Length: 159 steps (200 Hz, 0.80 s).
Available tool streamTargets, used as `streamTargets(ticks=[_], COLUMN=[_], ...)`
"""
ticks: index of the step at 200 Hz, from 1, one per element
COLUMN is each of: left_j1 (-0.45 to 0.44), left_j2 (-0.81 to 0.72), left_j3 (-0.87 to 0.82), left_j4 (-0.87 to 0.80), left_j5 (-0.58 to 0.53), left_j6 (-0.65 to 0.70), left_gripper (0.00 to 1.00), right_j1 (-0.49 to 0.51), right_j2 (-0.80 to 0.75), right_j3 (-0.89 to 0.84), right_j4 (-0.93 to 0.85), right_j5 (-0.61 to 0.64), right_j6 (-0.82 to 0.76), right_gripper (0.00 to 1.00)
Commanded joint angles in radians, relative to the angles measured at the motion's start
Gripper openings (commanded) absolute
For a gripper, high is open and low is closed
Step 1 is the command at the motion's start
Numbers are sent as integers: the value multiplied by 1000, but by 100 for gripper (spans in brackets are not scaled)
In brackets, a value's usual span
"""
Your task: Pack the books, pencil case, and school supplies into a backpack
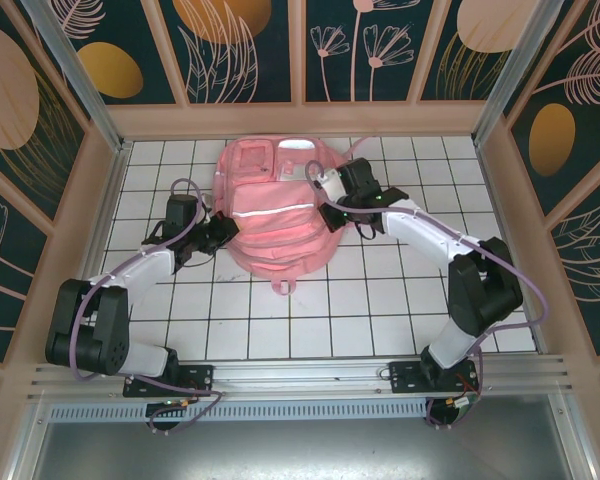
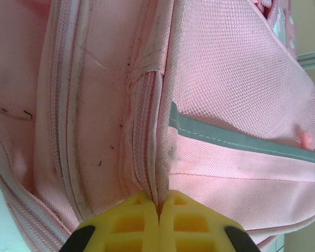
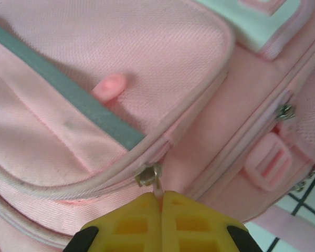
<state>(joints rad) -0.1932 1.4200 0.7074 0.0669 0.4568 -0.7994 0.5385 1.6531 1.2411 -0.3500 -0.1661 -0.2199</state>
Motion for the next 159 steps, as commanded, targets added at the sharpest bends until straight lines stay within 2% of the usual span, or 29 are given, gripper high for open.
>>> streamTargets(ticks=[1,48,75,115,129,140,149,159], left_j1=[20,20,20,20,21,20,20,20], left_j2=[-27,-38,-37,-39,-48,-65,-82,-104], left_j3=[-18,-25,-13,17,34,51,69,94], left_j4=[-145,-139,-135,-121,-126,-136,-152,-176], left_j5=[-97,-95,-82,-75,-74,-83,-101,-138], left_j6=[97,105,100,74,59,51,47,50], left_gripper=[0,0,0,0,20,41,55,65], right_j1=[-68,-86,-86,-78,-78,-77,-77,-79], right_j2=[36,137,134,24,-25,-76,-123,-171], right_j3=[83,179,199,89,47,4,-25,-51], right_j4=[17,1,-52,-72,-46,-1,44,81], right_j5=[96,59,7,-86,-87,-70,-18,74], right_j6=[-63,-20,19,75,131,179,223,269], right_gripper=[0,0,1,35,42,49,57,62])
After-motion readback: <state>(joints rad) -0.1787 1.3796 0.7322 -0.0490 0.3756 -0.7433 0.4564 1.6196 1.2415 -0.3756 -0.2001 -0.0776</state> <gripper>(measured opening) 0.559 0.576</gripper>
